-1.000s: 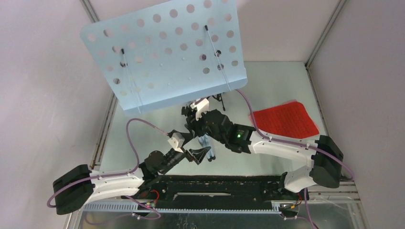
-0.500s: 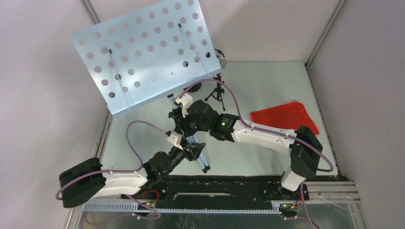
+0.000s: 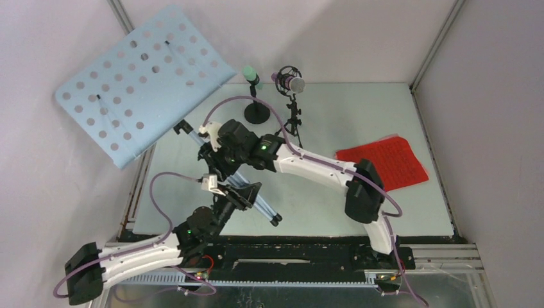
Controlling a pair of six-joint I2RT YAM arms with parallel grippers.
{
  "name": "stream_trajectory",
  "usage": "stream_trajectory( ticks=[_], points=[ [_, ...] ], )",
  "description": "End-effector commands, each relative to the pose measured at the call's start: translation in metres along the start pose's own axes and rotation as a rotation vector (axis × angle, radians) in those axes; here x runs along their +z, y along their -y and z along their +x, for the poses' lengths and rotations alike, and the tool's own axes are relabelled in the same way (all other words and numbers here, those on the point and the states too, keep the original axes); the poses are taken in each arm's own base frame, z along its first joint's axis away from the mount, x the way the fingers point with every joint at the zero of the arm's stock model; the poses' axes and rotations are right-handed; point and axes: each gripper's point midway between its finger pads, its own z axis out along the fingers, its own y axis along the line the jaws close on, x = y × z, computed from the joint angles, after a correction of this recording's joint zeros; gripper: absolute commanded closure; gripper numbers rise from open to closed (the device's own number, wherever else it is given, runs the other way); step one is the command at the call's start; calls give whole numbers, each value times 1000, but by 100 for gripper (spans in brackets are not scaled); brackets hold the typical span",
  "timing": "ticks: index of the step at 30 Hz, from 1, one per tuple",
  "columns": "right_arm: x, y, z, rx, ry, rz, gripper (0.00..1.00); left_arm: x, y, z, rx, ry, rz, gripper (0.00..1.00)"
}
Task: Pack up the instrument practice props
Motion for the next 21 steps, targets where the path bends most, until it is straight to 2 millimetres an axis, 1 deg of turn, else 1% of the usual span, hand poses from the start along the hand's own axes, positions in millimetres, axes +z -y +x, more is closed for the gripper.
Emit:
stream_trajectory(
  ticks=[1, 3, 5, 9, 15, 21],
  points=[
    [12, -6, -54, -35, 126, -54, 100, -27, -66, 34, 30, -50, -166, 100],
    [23, 4, -49, -20, 97, -51, 100, -29, -74, 33, 5, -39, -209, 100],
    [32, 13, -44, -3, 75, -48, 100, -30, -78, 35, -22, -41, -230, 100],
    [49, 28, -28, 20, 38, -34, 100, -33, -85, 48, -82, -84, -281, 100],
    [65, 49, -1, 51, -23, -9, 100, -34, -89, 63, -118, -146, -329, 100],
    [79, 74, 25, 88, -88, 32, 100, -37, -97, 65, -153, -137, -370, 100]
  ],
)
